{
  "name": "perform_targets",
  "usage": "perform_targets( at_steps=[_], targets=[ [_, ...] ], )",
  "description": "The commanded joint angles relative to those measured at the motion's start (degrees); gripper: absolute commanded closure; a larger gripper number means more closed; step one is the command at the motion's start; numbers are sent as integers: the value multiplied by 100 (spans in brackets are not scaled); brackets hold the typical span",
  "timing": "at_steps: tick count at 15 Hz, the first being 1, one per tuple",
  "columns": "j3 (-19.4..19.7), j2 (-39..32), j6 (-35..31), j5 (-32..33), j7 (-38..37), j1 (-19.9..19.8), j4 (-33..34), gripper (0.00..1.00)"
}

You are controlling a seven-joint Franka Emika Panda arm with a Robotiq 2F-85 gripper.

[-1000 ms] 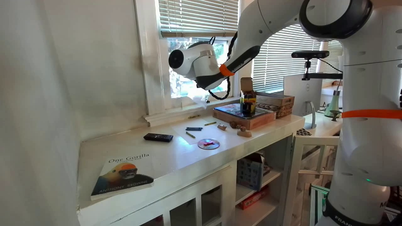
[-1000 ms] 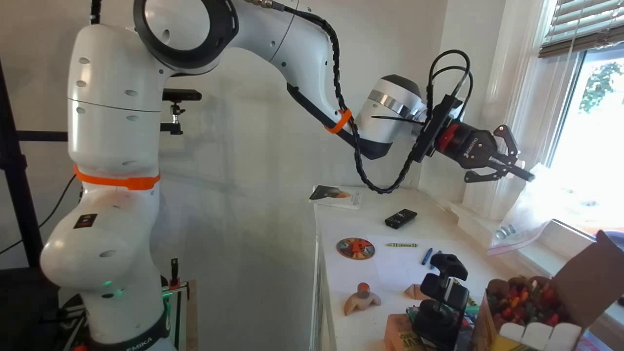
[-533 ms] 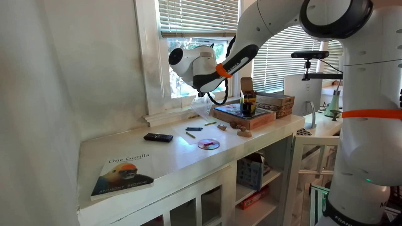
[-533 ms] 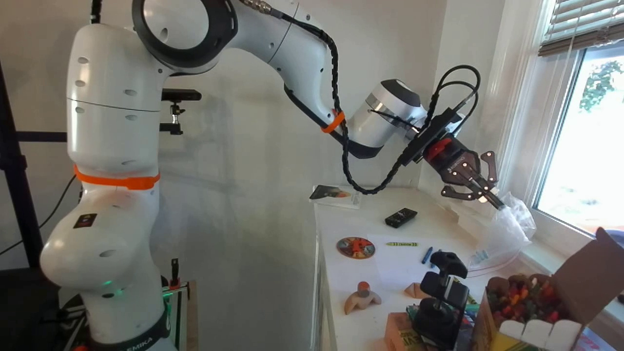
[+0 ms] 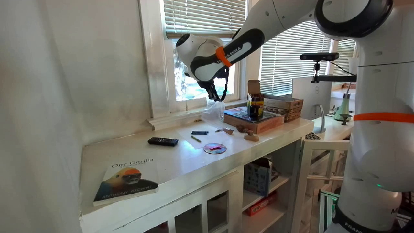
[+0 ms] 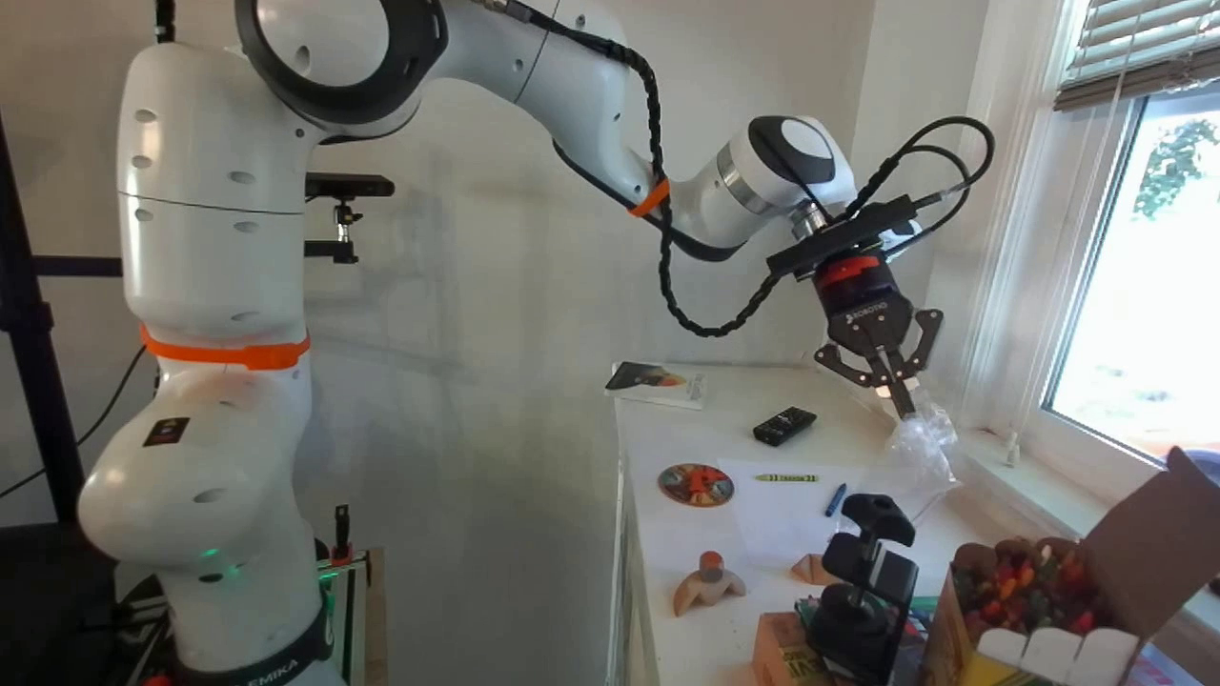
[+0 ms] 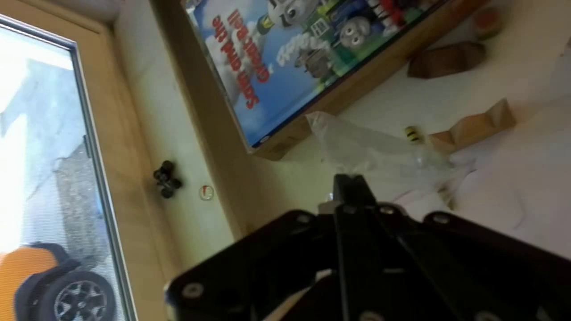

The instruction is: Pick up the plastic bag and shake it

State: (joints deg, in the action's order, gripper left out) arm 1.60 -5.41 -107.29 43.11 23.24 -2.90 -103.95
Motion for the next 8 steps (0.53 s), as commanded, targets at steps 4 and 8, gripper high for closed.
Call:
perform_targets(
  at_steps=[4, 8],
  targets=[
    [128, -321, 2368, -665, 1225, -69, 1529, 100],
    [205, -797, 3346, -694, 1347, -121, 2403, 100]
  ],
)
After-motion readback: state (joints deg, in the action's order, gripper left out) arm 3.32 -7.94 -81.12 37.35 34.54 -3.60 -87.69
